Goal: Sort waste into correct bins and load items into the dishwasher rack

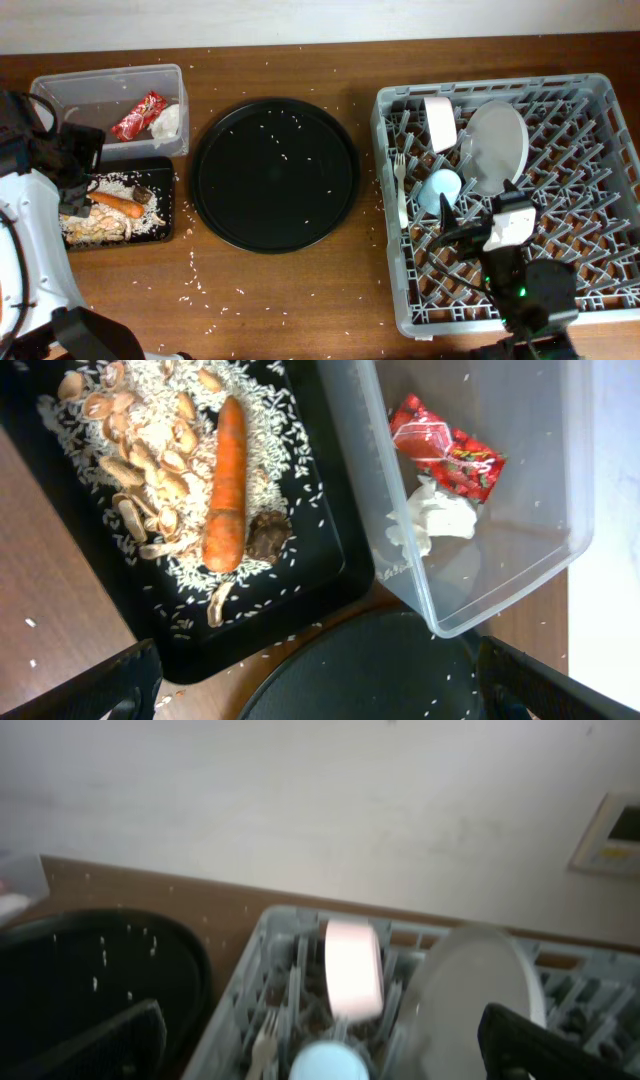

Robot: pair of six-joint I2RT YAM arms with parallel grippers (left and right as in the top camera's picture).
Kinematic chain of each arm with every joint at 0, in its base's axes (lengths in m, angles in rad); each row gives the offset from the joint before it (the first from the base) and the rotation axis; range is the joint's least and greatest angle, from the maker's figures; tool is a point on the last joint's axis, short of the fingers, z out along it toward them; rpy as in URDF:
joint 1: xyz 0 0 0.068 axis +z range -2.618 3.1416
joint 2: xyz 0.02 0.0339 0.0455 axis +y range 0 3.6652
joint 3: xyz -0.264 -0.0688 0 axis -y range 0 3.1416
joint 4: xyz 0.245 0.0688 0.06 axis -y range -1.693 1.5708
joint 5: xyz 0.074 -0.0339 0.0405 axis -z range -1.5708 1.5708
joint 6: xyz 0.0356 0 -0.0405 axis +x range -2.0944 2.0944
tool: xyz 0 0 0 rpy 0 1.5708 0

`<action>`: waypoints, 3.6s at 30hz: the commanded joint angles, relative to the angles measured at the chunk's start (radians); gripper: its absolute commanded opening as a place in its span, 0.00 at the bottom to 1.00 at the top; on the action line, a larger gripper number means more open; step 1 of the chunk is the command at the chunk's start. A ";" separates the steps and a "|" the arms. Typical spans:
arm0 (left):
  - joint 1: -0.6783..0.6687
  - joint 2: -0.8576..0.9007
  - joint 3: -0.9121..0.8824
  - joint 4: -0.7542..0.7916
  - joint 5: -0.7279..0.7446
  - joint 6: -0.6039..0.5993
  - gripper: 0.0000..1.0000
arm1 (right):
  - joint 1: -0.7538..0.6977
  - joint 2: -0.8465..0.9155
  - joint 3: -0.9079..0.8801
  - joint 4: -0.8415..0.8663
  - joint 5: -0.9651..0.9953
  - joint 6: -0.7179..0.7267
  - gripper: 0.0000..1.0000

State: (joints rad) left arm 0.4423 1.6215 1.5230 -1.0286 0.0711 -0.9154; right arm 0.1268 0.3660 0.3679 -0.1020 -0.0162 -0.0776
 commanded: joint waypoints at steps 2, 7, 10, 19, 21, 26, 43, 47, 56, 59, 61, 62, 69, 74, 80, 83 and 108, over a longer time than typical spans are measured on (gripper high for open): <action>-0.001 -0.002 0.008 0.002 0.000 0.012 0.99 | -0.004 -0.142 -0.227 0.175 -0.005 0.015 0.99; -0.001 -0.002 0.008 0.002 0.000 0.012 0.99 | -0.004 -0.276 -0.360 0.200 0.007 0.015 0.99; -0.001 -0.002 0.008 0.002 0.000 0.012 0.99 | -0.003 -0.323 -0.362 0.125 0.022 0.015 0.99; -0.001 -0.002 0.008 0.002 0.000 0.012 0.99 | -0.002 -0.363 -0.362 0.022 0.025 0.007 0.99; -0.001 -0.002 0.008 0.002 0.000 0.012 0.99 | -0.003 -0.363 -0.362 0.022 0.026 0.007 0.99; -0.001 -0.002 0.008 0.002 0.000 0.012 0.99 | -0.003 -0.363 -0.362 0.022 0.025 0.007 0.99; 0.002 -0.019 0.007 0.002 0.000 0.012 0.99 | -0.003 -0.363 -0.362 0.022 0.025 0.007 0.99; -0.029 -0.098 0.006 0.001 -0.070 0.014 0.99 | -0.003 -0.363 -0.362 0.022 0.025 0.007 0.99; -0.336 -0.553 -0.407 0.330 -0.428 0.146 0.99 | -0.003 -0.363 -0.362 0.022 0.025 0.007 0.99; -0.330 -0.750 -0.693 0.610 -0.322 0.300 0.99 | -0.003 -0.363 -0.362 0.022 0.025 0.007 0.99; -0.328 -0.890 -0.875 0.777 -0.254 0.471 0.99 | -0.003 -0.363 -0.362 0.022 0.025 0.007 0.99; -0.328 -0.972 -0.964 0.847 -0.209 0.572 0.99 | -0.003 -0.363 -0.362 0.022 0.025 0.007 0.99; -0.328 -1.368 -1.289 0.953 -0.119 0.917 0.99 | -0.003 -0.363 -0.362 0.022 0.025 0.007 0.99; -0.328 -1.555 -1.458 1.021 -0.117 1.016 0.99 | -0.003 -0.363 -0.362 0.022 0.025 0.007 0.99; -0.328 -1.617 -1.515 0.944 -0.060 1.150 0.99 | -0.003 -0.363 -0.362 0.022 0.025 0.007 0.99; -0.328 -1.617 -1.515 0.945 -0.065 1.148 0.99 | -0.003 -0.363 -0.362 0.022 0.025 0.007 0.99; -0.328 -1.616 -1.515 0.946 -0.059 1.134 0.99 | -0.003 -0.363 -0.362 0.022 0.025 0.007 0.99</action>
State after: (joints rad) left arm 0.1123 0.0147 0.0158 -0.0830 -0.0059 0.2024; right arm 0.1268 0.0109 0.0135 -0.0784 0.0006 -0.0753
